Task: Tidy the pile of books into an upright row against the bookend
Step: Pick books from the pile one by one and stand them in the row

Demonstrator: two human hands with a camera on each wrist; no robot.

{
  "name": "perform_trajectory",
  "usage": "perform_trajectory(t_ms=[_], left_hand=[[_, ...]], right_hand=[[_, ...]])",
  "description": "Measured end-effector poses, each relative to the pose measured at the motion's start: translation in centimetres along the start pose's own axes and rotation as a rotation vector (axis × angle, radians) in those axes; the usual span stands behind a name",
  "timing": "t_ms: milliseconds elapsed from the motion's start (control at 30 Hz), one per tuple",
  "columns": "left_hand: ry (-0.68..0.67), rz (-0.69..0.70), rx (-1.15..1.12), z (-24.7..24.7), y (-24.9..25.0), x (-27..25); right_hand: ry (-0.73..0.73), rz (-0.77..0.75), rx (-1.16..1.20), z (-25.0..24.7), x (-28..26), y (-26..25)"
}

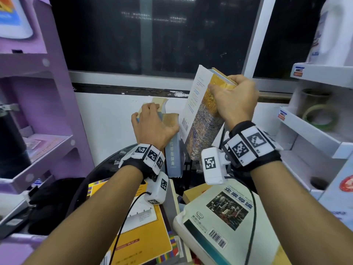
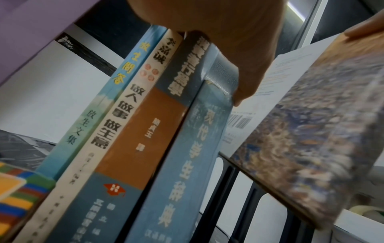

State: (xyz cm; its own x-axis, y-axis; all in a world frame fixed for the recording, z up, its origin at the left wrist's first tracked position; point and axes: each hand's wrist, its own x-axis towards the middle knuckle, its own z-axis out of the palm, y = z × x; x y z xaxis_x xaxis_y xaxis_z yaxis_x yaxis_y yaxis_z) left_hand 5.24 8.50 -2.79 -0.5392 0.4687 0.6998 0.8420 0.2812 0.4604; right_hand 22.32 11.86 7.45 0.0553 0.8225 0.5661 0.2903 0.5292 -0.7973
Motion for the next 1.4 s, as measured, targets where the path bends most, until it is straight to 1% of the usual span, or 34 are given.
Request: perform_trajectory(t_ms=[300, 633, 933, 1033, 1133, 1233, 1333, 1400], left_hand=[[0.011, 0.016, 0.000, 0.3, -0.4, 0.1], [0.011, 0.022, -0.010, 0.5, -0.5, 0.0], [0.012, 0.045, -0.023, 0.4, -0.7, -0.1], [-0.002, 0.050, -0.026, 0.4, -0.7, -0.1], [-0.021, 0.059, -0.039, 0.2, -0.8, -0.2], [-0.065, 0.086, -0.052, -0.2, -1.2, 0.1], [-0.103, 0.107, -0.040, -1.0, -2.1, 1.0], [-0.150, 0.107, -0.074, -1.4, -2.7, 1.5]], right_hand=[[-0.059, 0.055, -0.067, 3.5, -0.8, 1.9], [-0.160, 0.061, -0.119, 6.2, -1.7, 3.9], [-0.231, 0.049, -0.193, 7.0, -2.3, 5.3], [-0.258, 0.041, -0.206, 7.1, -2.5, 5.5], [-0.304, 0.001, -0.242, 7.4, -2.7, 5.5], [-0.345, -0.023, -0.285, 7.4, -2.8, 5.8], [-0.388, -0.014, -0.328, 7.1, -2.8, 6.2], [-0.401, -0.011, -0.346, 6.9, -3.0, 6.5]])
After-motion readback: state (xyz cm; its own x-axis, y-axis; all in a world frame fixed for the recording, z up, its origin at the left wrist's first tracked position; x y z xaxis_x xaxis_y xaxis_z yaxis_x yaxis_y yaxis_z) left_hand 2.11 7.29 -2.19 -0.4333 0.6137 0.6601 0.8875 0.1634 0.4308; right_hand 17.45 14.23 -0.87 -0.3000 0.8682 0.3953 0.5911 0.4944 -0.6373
